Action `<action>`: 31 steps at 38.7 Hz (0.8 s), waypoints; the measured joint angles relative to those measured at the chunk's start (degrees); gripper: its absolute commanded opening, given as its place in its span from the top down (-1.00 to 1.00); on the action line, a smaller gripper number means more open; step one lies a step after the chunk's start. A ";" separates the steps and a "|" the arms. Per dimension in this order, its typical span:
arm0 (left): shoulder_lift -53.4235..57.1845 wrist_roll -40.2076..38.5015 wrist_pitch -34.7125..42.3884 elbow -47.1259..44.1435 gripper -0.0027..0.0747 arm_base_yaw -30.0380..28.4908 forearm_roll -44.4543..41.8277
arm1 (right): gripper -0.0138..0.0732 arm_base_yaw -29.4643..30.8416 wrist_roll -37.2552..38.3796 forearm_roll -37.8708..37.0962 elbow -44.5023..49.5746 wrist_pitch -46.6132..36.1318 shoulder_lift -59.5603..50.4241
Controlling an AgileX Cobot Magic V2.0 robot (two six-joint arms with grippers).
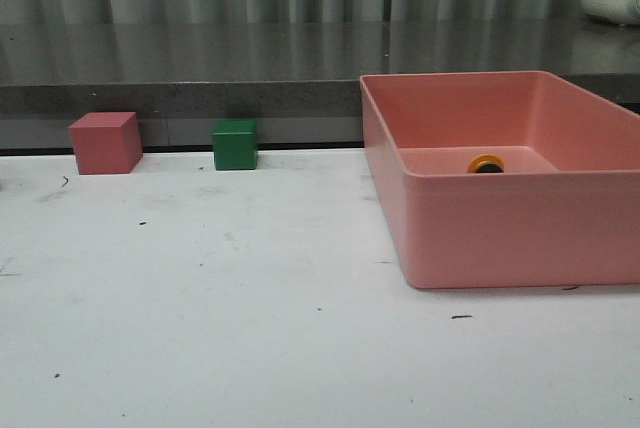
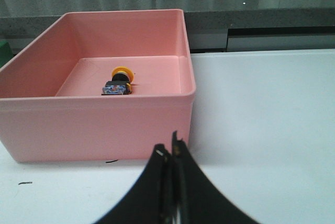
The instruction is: Place and stand button with both arms
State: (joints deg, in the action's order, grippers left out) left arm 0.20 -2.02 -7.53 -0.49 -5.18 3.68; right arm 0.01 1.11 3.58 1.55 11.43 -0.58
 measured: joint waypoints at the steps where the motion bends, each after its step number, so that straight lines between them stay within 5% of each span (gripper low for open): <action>1: 0.00 0.00 0.00 0.00 0.98 0.00 0.00 | 0.84 0.00 0.00 0.00 0.00 0.00 0.00; 31: 0.00 0.00 4.14 0.00 0.98 0.00 0.00 | 0.84 0.00 0.00 0.00 0.00 -0.68 0.00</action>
State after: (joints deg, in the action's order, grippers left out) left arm 0.20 -2.02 -3.40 -0.49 -5.18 3.68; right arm 0.01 1.11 3.58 1.55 10.76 -0.58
